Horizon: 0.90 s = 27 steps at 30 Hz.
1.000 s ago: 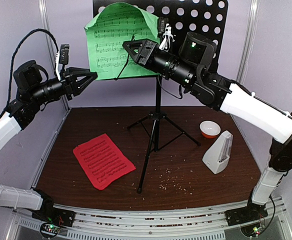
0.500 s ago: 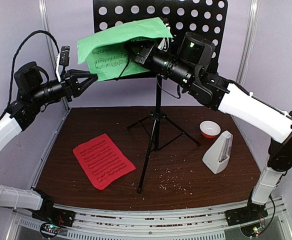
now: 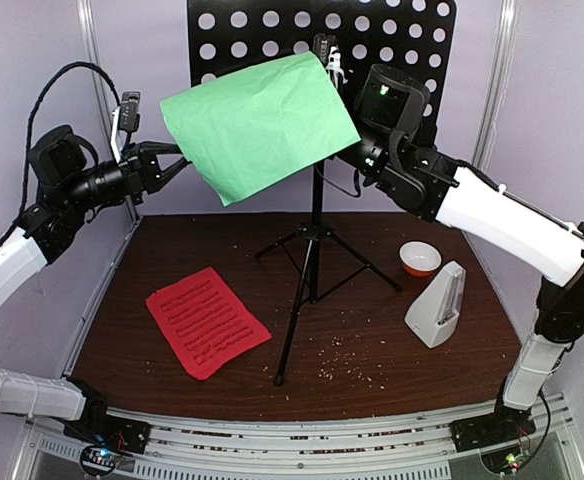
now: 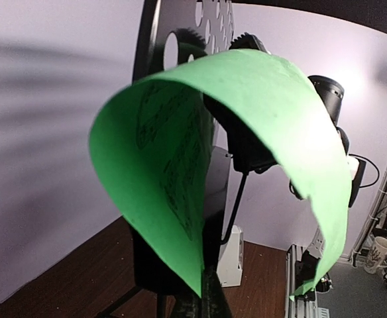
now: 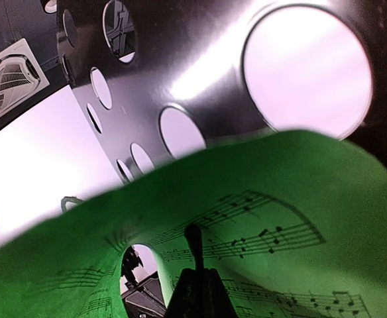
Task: Pack up the instrument practice props
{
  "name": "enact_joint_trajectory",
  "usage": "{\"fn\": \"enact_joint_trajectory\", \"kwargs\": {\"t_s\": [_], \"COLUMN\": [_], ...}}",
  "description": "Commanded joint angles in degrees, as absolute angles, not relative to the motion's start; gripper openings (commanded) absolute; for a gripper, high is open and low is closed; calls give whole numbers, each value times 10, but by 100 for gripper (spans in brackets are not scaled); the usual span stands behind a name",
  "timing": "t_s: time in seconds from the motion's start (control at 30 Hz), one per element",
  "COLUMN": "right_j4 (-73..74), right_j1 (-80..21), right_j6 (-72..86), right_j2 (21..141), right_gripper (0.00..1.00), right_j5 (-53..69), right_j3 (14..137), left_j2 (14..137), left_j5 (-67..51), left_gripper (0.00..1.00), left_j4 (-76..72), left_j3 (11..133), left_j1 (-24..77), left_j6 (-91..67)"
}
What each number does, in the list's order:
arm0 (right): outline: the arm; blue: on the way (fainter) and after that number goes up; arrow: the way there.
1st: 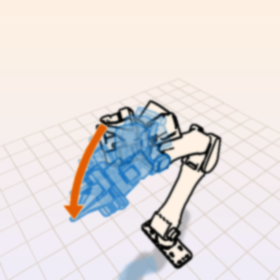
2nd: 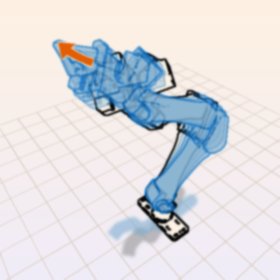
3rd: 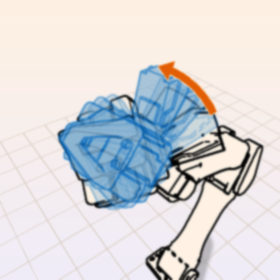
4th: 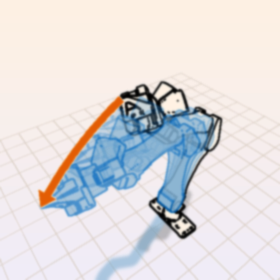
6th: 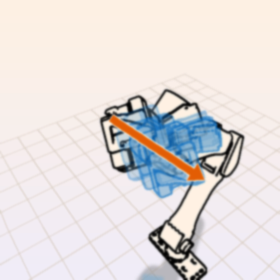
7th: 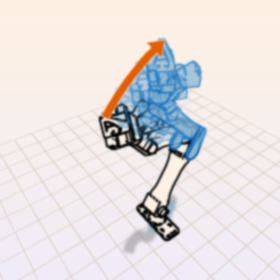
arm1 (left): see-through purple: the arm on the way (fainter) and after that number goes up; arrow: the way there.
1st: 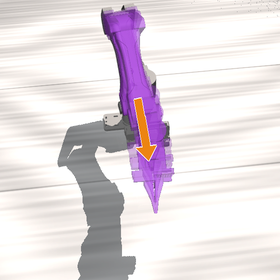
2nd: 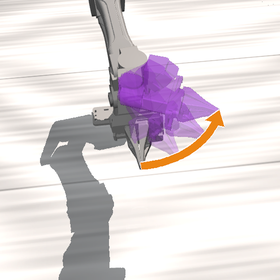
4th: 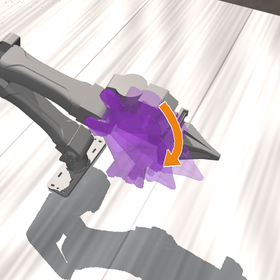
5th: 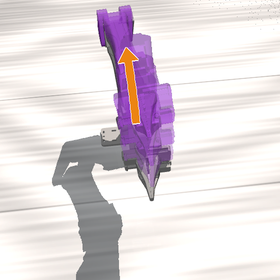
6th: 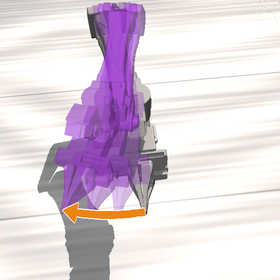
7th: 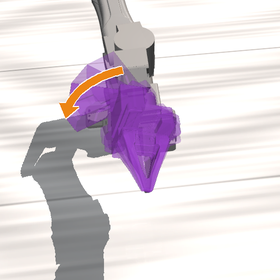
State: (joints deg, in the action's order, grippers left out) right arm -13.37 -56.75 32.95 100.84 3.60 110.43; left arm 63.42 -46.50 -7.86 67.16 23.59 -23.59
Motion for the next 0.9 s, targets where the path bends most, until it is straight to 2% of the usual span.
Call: {"fn": "enact_joint_trajectory", "kwargs": {"t_s": [0.0, 0.17, 0.53, 0.73, 0.87], "right_j4": [-147, -148, -148, -151, -165], "right_j1": [-567, -567, -566, -567, -566], "right_j6": [316, 313, 298, 294, 294], "right_j2": [1003, 999, 988, 982, 973], "right_gripper": [0, 0, 0, 0, 14], "right_j5": [23, 18, 5, 1, 0], "right_j3": [1101, 1094, 1081, 1072, 1059], "left_j2": [622, 607, 563, 511, 480], "left_j5": [-433, -334, -229, -80, 18], "left_gripper": [0, 0, 0, 0, 0], "left_j4": [-102, -44, -61, -29, -8], "left_j3": [660, 657, 603, 587, 567], "left_j1": [236, 206, 76, 62, 62], "left_j6": [-260, -260, -315, -247, -184]}}
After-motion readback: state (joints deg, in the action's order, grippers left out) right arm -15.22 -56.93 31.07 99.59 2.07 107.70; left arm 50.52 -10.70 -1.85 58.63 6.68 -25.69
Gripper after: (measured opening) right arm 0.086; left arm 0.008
